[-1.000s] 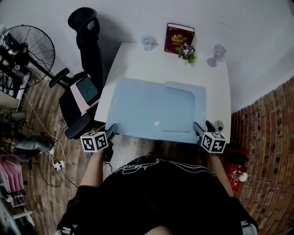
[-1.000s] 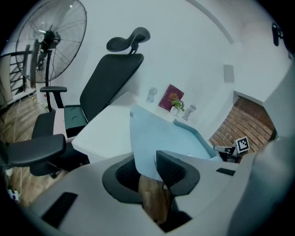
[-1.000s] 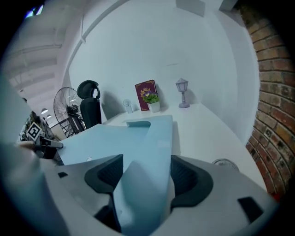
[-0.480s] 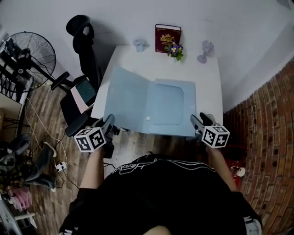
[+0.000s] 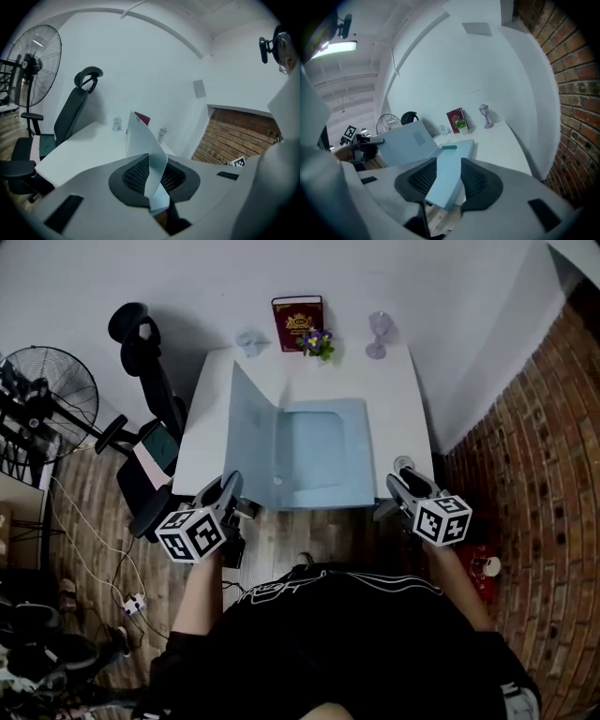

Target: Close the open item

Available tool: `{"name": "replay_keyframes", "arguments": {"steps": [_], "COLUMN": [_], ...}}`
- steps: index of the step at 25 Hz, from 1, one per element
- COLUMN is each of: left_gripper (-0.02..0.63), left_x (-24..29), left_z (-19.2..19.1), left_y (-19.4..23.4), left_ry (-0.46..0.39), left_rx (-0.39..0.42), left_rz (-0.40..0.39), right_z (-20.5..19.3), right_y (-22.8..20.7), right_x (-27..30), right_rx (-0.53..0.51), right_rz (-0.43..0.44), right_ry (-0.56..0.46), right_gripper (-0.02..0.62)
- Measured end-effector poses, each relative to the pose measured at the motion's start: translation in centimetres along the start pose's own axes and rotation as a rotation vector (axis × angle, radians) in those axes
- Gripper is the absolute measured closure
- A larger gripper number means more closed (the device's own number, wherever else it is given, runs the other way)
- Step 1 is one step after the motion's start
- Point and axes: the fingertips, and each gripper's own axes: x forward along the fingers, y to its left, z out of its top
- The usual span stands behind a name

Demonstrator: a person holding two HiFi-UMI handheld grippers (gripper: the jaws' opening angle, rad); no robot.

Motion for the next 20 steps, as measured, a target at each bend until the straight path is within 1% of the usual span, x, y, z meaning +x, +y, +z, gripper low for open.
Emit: {"name": "replay_keyframes", "arguments": {"steps": [2, 5, 8, 10, 14, 17, 20], "left_gripper": [0.545, 0.545, 0.543, 0.543, 0.537, 0.531, 0.528], "left_x": [0.7, 1.7, 3.0, 3.9, 5.7, 6.9, 8.2], "left_z": [-0.1, -0.7, -1.2, -1.8, -3.4, -4.7, -6.4], "left_y": [-1.6, -3.8, -6.2, -7.7, -10.2, -11.7, -13.1], "left_ry": [-0.005, -0.003, 0.007, 0.018, 0.046, 0.071, 0.106], "left_rx": [-0.007, -0.011, 0.014, 0.037, 0.087, 0.111, 0.149], "left_rz": [-0.026, -0.046, -0.058, -0.068, -0.069, -0.073, -0.076], "right_z": [-0.7, -1.7, -1.9, -2.0, -2.4, -2.4, -2.3], "right_y": [-0.5, -1.3, -1.9, -2.2, -2.3, -2.4, -2.8], "right_x": [-1.3, -3.2, -4.6, -5.6, -7.3, -8.6, -10.4], "right_rx": [-0.003, 0.018, 0.054, 0.069, 0.080, 0.076, 0.063], "right_rz": [-0.011, -0.012, 0.001, 0.019, 0.056, 0.070, 0.064], "right_ry": [0.008, 0.009, -0.027, -0.048, -0.056, -0.057, -0.060], "right_gripper": [0.437, 0.465, 0.517, 0.522, 0.592, 0.592, 0.592]}}
